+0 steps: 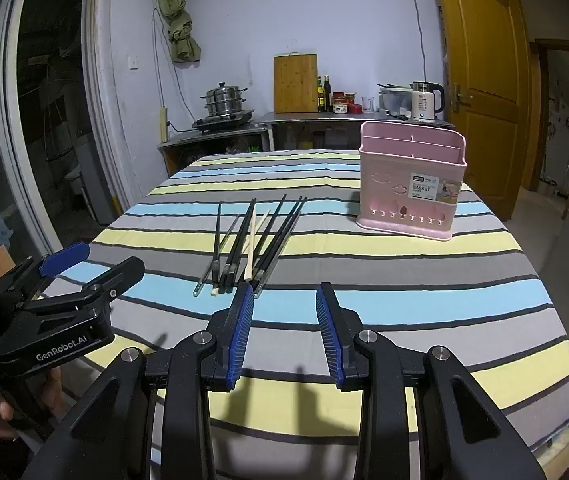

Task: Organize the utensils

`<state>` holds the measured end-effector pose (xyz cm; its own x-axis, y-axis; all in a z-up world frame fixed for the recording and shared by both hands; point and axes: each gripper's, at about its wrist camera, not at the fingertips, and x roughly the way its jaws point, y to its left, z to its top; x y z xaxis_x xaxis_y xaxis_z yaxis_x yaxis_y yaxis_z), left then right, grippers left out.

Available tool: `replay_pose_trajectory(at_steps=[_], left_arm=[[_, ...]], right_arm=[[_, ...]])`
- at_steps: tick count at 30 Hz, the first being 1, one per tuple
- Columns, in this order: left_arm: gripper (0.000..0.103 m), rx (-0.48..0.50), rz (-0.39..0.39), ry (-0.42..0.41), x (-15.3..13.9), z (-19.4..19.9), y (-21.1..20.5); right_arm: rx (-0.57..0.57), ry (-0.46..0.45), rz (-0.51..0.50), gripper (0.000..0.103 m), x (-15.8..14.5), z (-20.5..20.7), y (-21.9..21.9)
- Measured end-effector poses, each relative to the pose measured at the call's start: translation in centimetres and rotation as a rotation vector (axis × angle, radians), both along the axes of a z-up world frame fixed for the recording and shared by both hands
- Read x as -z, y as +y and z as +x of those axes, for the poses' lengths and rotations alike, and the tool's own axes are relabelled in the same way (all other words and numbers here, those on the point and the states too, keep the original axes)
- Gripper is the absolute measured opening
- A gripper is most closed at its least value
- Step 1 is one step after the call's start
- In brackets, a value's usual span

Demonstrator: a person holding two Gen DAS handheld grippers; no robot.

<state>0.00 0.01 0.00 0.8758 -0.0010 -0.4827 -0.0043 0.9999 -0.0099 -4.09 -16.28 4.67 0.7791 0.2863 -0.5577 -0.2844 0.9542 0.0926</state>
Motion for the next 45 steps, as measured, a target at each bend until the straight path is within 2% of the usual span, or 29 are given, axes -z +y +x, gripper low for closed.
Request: replay_pose_trajectory(at_steps=[39, 45], left_arm=[[0.089, -0.001, 0.007, 0.008, 0.07, -0.05, 0.08], [0.089, 0.006, -0.017, 0.027, 0.18, 0.86, 0.5]], right_arm=[[0.0, 0.004, -0.001, 0.034, 0.04, 0.11, 0.07], [-0.008, 0.015, -0.004, 0.034, 0.46, 0.62, 0.29]])
